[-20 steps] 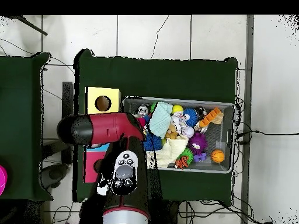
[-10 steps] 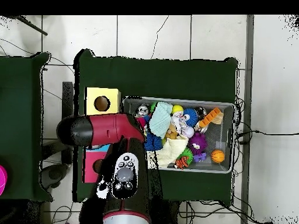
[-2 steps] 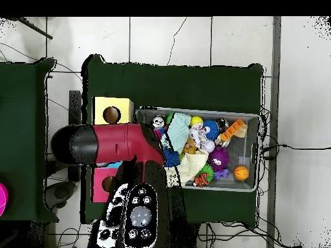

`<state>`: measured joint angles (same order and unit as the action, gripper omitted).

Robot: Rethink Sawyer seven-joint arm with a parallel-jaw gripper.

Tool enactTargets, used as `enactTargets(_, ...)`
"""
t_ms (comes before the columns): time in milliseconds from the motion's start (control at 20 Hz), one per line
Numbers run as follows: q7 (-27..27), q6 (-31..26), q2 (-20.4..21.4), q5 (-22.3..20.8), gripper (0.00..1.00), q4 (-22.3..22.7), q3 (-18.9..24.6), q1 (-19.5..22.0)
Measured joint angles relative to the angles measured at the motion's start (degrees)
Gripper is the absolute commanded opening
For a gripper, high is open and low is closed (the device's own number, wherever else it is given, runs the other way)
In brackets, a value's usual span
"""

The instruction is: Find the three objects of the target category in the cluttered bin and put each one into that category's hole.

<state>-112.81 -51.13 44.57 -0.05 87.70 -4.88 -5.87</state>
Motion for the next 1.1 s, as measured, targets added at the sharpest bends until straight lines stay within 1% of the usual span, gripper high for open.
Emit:
enactTargets(50,0.0,-1.3,0.9,0.1,1.00,0.0,0.0,0.1)
enactTargets(100,0.0,-4.3,2.6,0.3,1.00,-0.1,0.0,0.7)
enactTargets(150,0.0,-6.2,3.6,0.3,1.00,-0.1,0.0,1.1)
enactTargets(300,0.0,-10.7,5.6,0.3,1.00,-0.5,0.0,2.4)
enactTargets(350,0.0,-14.2,7.2,0.3,1.00,-1.0,0.0,3.9)
enactTargets(400,0.0,-15.5,7.9,0.3,1.00,-1.1,0.0,4.7)
enactTargets(500,0.0,-16.3,8.4,0.3,1.00,-1.3,0.0,5.3)
enactTargets(550,0.0,-17.2,9.1,0.2,1.00,-1.4,0.0,6.5)
enactTargets(700,0.0,-17.5,10.5,0.1,1.00,-1.4,0.0,9.4)
enactTargets(850,0.0,-17.5,11.1,-0.3,1.00,-1.4,0.0,11.6)
enactTargets(900,0.0,-17.5,11.3,-0.8,1.00,-1.3,0.0,13.2)
enactTargets(1100,0.0,-17.4,11.4,-1.8,1.00,-1.3,0.2,15.9)
